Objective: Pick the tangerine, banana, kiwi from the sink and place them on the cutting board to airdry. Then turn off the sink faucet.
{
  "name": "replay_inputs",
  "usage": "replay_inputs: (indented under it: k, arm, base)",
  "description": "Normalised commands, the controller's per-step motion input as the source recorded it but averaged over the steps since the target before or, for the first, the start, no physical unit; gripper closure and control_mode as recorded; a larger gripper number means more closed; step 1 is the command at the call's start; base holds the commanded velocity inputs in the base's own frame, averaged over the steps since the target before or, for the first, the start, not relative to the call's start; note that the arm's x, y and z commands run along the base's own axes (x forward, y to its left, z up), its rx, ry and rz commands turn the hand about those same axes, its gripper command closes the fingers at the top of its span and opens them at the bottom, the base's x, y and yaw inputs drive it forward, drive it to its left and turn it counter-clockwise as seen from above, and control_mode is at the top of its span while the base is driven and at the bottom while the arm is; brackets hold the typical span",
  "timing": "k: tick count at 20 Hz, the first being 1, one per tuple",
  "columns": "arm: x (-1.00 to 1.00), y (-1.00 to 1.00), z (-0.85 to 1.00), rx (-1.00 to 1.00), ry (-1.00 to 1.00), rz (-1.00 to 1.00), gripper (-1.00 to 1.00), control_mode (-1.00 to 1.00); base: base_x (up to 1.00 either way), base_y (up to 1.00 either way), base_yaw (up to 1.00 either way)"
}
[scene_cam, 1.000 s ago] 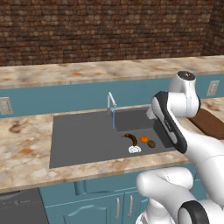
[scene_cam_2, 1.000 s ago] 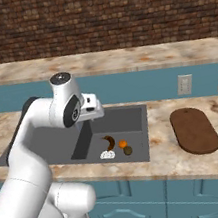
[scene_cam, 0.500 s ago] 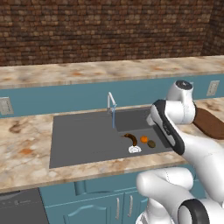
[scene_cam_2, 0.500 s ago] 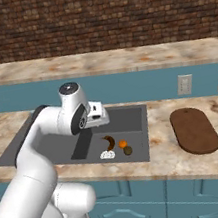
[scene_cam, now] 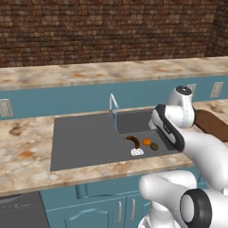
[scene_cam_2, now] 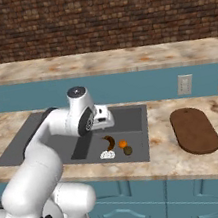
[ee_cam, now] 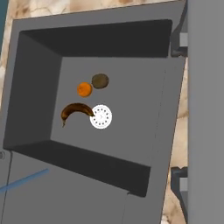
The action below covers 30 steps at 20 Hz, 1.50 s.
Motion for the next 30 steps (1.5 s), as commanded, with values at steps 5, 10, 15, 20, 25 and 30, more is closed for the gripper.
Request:
replay_inputs:
  k: [5, 10, 15, 20, 25, 30]
  arm:
    - [0.20, -0.12, -0.34, 0.00, 0.02, -0.02, -1.00, -1.00]
    - [0.18, -0.16, -0.36, 0.00, 0.01, -0.02, -1.00, -1.00]
    - [0.11, -0.17, -0.32, 0.00, 0.00, -0.06, -1.00, -1.00]
    - [0.08, -0.13, -0.30, 0.00, 0.00, -0.03, -1.00, -1.00]
    - [0.07, -0.05, -0.30, 0.00, 0.01, 0.00, -1.00, -1.00]
    - [0.06, -0.11, -0.29, 0.00, 0.02, -0.01, -1.00, -1.00]
  base:
    - [0.00, 0.00, 0.00]
    - [0.00, 0.00, 0.00]
    - [0.00, 0.00, 0.00]
    - [0.00, 0.00, 0.00]
    - [0.00, 0.00, 0.00]
    - [0.00, 0.00, 0.00]
